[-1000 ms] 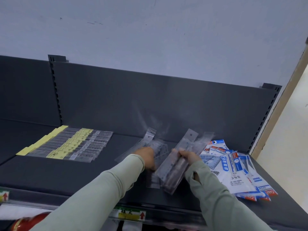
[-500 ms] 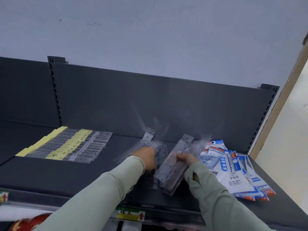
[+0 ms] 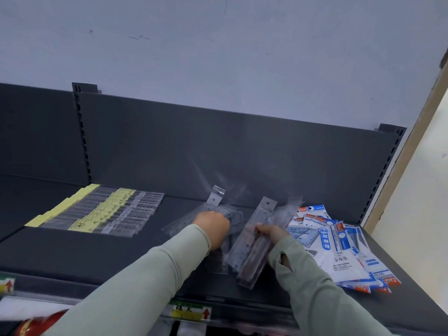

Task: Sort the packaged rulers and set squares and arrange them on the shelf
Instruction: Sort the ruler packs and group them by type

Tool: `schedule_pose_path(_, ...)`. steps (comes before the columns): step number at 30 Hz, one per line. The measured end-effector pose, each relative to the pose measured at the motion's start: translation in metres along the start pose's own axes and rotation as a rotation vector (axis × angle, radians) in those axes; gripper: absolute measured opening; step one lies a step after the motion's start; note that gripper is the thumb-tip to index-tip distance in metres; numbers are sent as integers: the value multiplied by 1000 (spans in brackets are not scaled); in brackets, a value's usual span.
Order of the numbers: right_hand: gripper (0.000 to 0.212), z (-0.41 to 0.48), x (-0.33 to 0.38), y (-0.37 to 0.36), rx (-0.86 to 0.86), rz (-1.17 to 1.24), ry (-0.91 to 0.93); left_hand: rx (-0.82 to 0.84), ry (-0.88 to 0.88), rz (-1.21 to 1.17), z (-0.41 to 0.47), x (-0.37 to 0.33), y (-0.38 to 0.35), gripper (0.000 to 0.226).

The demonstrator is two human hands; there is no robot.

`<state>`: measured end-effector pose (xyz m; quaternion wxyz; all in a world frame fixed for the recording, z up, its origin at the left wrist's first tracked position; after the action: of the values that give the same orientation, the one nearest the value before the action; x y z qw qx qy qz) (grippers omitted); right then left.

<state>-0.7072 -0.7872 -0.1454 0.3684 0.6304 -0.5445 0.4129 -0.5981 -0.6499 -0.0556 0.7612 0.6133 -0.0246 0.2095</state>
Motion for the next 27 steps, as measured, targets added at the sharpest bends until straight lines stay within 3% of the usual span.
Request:
schedule_pose_path(5,94,4,-2,-1,20,-24,-5,-83,76,-68,0,13,3,33)
schedule_pose_path(9,79,-10,4,1,-10,-52,6,-175,333,-471,-4,38,4,31)
schedule_pose_path(12,98,1,3,-1,-12,-68,16,-305,463,-758,-2,53,9,14)
schedule_pose_path(14,95,6,2,-5,5,-94,22,-260,362,-784,2,50,9,25)
schedule_pose_path(16,68,-2,6,-12,73,-134,38,-99,103,-608,2,30,5,46)
schedule_pose_path(19,84,3,3,-8,16,-135,48,90,-207,-369,-7,2,-13,60)
schedule_pose_path(22,77,-1,1,-7,18,-102,8,123,-249,-392,-9,-4,-20,49)
schedule_pose_path(27,61,-8,3,-2,-25,-80,-19,152,-295,-217,-12,-11,-6,61)
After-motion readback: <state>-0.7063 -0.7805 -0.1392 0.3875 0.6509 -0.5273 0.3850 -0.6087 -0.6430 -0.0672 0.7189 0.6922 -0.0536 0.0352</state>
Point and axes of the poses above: each hand's wrist, its own z-axis towards the middle knuckle, its own y-axis out of the back of the hand, x = y × z, the point moved 7 cm from there along z, towards the middle knuckle, and after that the axes turned 15 degrees about -x, right-handed, at the moved point
